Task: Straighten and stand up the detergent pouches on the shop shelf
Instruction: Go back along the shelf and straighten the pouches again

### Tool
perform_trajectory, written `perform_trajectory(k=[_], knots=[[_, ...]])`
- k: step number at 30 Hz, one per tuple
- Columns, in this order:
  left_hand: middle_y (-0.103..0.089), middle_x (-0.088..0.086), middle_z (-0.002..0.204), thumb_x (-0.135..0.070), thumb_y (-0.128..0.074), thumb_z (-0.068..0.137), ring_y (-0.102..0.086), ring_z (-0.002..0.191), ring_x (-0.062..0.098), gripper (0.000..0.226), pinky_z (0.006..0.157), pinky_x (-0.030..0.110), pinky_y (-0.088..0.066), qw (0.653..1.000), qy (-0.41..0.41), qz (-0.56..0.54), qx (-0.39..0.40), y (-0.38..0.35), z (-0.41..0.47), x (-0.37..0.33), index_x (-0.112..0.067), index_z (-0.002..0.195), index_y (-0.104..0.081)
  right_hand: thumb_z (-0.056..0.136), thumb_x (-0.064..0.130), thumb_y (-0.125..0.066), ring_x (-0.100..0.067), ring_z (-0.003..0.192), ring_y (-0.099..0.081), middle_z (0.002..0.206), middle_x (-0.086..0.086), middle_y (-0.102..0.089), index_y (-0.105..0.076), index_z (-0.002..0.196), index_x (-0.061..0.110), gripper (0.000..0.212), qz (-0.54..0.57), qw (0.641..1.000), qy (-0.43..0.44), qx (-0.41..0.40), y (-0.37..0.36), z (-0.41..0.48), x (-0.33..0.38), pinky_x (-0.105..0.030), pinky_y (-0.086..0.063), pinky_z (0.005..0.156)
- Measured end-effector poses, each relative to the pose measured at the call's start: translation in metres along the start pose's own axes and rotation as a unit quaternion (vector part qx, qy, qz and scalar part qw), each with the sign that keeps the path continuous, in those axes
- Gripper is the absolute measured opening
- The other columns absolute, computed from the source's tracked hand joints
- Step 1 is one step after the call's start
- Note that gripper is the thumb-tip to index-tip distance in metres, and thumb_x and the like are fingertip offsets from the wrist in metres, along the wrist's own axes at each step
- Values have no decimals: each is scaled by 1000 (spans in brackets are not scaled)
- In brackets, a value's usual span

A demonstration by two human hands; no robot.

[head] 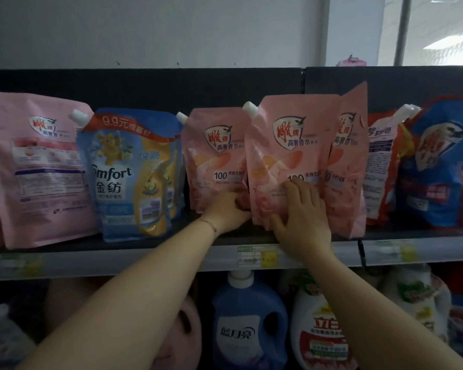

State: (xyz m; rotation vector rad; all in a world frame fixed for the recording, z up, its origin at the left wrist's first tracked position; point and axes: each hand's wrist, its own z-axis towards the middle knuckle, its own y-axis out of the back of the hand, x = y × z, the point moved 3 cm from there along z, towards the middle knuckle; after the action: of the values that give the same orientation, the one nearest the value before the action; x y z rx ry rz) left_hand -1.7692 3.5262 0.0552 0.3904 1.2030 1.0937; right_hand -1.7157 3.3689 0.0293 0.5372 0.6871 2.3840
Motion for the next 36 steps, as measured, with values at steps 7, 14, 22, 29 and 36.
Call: perform_trajectory(k=[7, 14, 22, 29, 36], knots=[[-66, 0, 92, -21, -68, 89, -57, 89, 12, 16, 76, 22, -37, 997, 7, -62, -48, -8, 10, 7, -17, 74, -65, 77, 47, -45, -28, 127, -38, 138, -6, -45, -45, 131, 13, 63, 8, 1000, -6, -17, 0, 1, 0, -46, -37, 99], [-68, -2, 96, -13, -60, 90, -61, 91, 18, 11, 89, 40, -52, 998, -26, -24, -44, -12, 7, 6, -18, 91, -69, 79, 53, -37, -25, 138, -24, 151, -5, -33, -37, 142, 16, 73, -4, 1000, -11, 4, 0, 1, -1, -47, -30, 108], [-63, -5, 99, -14, -60, 91, -58, 97, 17, 14, 92, 31, -47, 998, -4, 11, -64, 13, -6, 26, -26, 95, -67, 85, 39, -56, -24, 143, -17, 156, -3, -25, -29, 149, 19, 72, -8, 999, -19, 38, 1, 0, -1, -45, -22, 114], [-65, -4, 102, -17, -58, 92, -60, 102, 20, 15, 86, 29, -48, 992, 65, 44, -96, 45, -20, 60, -20, 102, -68, 89, 39, -53, -26, 145, -16, 158, -4, -22, -24, 151, 17, 72, -21, 998, -23, 60, 1, 0, 1, -44, -20, 115], [-64, 12, 102, -15, -51, 87, -60, 95, 33, 8, 78, 39, -51, 969, 139, 99, -180, 47, -32, 67, -13, 94, -54, 91, 24, -52, -28, 122, -44, 135, -6, -48, -44, 135, 13, 47, -84, 994, 34, 59, -4, 3, 22, -43, -36, 96]])
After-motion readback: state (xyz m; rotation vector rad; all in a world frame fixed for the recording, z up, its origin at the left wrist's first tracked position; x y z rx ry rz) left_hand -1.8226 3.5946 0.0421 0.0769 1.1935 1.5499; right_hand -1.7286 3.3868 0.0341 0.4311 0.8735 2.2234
